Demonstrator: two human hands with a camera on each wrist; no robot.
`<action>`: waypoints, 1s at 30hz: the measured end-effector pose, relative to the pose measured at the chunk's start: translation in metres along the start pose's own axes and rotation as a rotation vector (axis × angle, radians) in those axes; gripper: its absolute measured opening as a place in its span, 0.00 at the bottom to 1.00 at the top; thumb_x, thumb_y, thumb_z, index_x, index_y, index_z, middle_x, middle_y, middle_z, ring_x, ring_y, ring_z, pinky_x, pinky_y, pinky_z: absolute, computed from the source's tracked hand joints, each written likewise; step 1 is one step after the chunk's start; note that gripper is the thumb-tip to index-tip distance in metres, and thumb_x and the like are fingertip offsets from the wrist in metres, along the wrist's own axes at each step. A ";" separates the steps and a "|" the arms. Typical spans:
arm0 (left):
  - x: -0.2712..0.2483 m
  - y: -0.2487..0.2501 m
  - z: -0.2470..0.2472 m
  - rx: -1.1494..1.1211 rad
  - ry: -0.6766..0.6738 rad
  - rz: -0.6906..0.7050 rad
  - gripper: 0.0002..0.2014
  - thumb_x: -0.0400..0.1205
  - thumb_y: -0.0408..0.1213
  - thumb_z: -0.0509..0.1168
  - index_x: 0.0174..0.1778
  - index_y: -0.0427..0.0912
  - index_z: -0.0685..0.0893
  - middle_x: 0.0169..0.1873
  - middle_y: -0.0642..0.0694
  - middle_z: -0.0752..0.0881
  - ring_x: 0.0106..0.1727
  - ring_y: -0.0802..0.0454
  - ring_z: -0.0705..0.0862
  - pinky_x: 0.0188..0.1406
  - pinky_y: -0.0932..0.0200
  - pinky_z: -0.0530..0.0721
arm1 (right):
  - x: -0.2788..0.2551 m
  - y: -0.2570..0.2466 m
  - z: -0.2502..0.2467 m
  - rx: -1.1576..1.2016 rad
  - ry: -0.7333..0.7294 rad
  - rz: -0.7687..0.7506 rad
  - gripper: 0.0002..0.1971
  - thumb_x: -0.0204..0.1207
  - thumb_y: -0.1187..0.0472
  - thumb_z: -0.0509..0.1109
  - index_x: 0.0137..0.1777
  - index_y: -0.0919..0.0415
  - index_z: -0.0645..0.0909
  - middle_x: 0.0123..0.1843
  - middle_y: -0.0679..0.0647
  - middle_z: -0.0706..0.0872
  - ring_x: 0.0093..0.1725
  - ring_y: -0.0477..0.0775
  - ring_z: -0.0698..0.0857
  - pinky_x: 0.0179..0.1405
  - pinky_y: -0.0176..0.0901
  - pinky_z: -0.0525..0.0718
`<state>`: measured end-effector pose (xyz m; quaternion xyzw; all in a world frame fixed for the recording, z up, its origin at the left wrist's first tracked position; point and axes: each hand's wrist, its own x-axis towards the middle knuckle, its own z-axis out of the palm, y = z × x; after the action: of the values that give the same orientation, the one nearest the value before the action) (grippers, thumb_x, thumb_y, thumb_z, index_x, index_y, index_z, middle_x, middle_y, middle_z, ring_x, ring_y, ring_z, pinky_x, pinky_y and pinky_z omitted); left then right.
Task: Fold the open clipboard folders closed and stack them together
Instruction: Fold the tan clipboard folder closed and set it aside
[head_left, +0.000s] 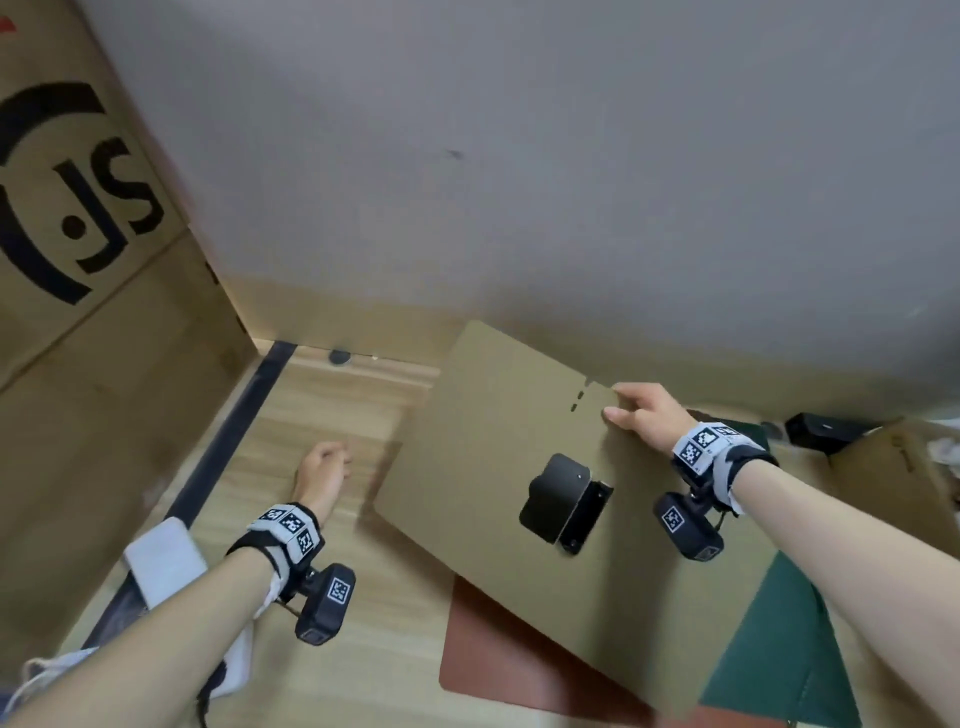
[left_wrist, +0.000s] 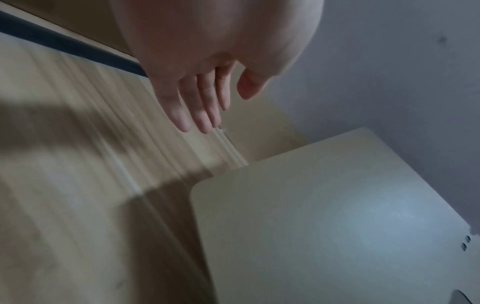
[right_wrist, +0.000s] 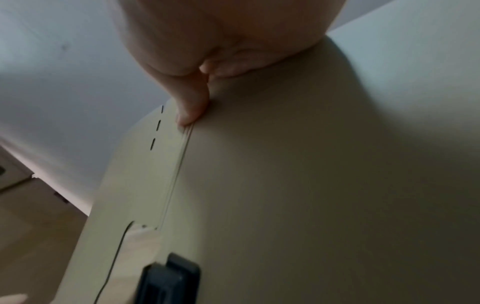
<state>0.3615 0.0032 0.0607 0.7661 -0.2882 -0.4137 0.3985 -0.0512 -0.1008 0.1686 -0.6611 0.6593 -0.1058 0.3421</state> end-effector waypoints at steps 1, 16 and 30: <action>0.002 -0.008 0.001 0.034 -0.032 -0.022 0.11 0.86 0.32 0.56 0.59 0.39 0.81 0.54 0.43 0.85 0.54 0.44 0.84 0.61 0.46 0.80 | 0.008 0.000 0.008 -0.009 -0.055 -0.011 0.22 0.79 0.54 0.71 0.72 0.60 0.78 0.66 0.54 0.84 0.71 0.58 0.79 0.76 0.57 0.70; 0.038 -0.205 0.038 0.266 -0.248 -0.406 0.40 0.62 0.71 0.71 0.69 0.57 0.79 0.64 0.56 0.86 0.62 0.50 0.87 0.65 0.42 0.83 | 0.094 0.029 0.153 -0.334 -0.302 -0.117 0.19 0.78 0.47 0.69 0.67 0.53 0.79 0.62 0.55 0.84 0.61 0.58 0.83 0.56 0.47 0.79; 0.028 -0.173 0.027 0.247 -0.165 -0.353 0.23 0.59 0.48 0.65 0.51 0.63 0.86 0.48 0.57 0.92 0.51 0.48 0.91 0.58 0.39 0.87 | 0.080 0.054 0.193 -0.398 0.004 -0.151 0.35 0.70 0.54 0.77 0.75 0.58 0.67 0.74 0.57 0.72 0.73 0.61 0.69 0.74 0.56 0.73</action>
<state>0.3712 0.0613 -0.1066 0.8112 -0.2300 -0.4998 0.1982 0.0285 -0.1103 -0.0320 -0.7629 0.6165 -0.0004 0.1946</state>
